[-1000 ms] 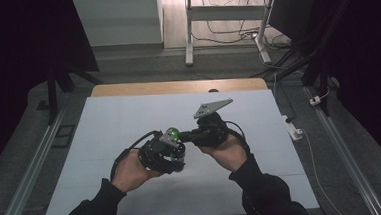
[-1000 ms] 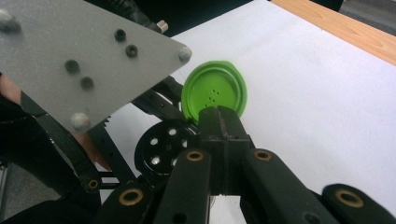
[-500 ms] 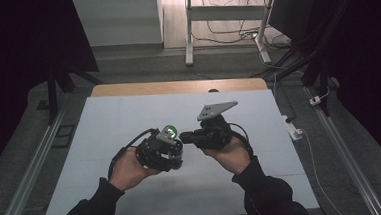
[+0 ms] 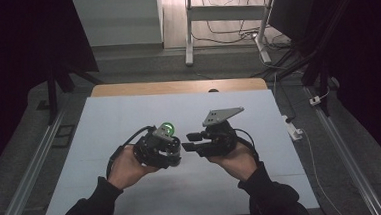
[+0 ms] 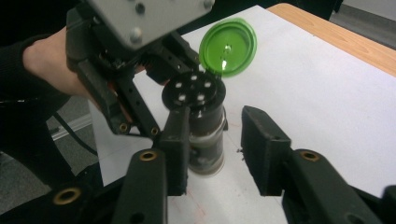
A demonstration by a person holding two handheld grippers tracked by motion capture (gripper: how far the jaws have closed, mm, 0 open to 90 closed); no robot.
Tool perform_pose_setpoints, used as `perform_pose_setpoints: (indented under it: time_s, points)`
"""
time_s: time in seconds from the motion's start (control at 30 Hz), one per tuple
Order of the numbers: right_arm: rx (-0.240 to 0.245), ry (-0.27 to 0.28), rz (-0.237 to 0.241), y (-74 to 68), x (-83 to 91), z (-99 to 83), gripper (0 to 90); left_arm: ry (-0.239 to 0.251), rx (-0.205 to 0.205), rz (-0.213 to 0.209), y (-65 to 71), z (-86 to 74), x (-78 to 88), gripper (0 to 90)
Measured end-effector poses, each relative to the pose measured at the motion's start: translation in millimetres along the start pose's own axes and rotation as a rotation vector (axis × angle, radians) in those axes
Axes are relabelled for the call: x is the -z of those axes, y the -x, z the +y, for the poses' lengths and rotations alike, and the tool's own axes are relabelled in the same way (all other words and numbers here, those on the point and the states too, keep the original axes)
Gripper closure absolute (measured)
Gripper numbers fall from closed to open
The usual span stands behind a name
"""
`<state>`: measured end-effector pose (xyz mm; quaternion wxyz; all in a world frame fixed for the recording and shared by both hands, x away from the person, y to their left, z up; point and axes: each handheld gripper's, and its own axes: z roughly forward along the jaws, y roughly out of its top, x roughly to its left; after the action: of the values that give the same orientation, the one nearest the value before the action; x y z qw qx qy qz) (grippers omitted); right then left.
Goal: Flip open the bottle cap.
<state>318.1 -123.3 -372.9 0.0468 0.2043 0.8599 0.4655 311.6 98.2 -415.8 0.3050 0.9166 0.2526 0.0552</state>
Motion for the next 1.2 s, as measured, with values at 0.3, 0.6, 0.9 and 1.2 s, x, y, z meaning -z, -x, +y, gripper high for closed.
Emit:
perform_pose_setpoints:
  time_s: [0.3, 0.6, 0.9, 1.2]
  points:
    - [-0.016, 0.008, -0.005, -4.2, 8.7, -11.2, 47.5, 0.013, 0.006, 0.0, -2.2, 0.7, 4.6, 53.6]
    - [-0.015, 0.007, -0.038, -7.6, 17.0, -25.8, 31.6, 0.029, 0.013, 0.002, -4.2, 1.4, 10.6, 53.6]
    - [-0.033, -0.007, -0.098, -8.4, 28.7, -48.2, 16.1, 0.032, 0.017, 0.0, -5.0, 1.9, 12.6, 53.5]
    - [-0.094, -0.002, -0.158, -3.7, 43.0, -75.3, 5.3, 0.04, 0.02, 0.003, -6.0, 2.2, 14.4, 53.6]
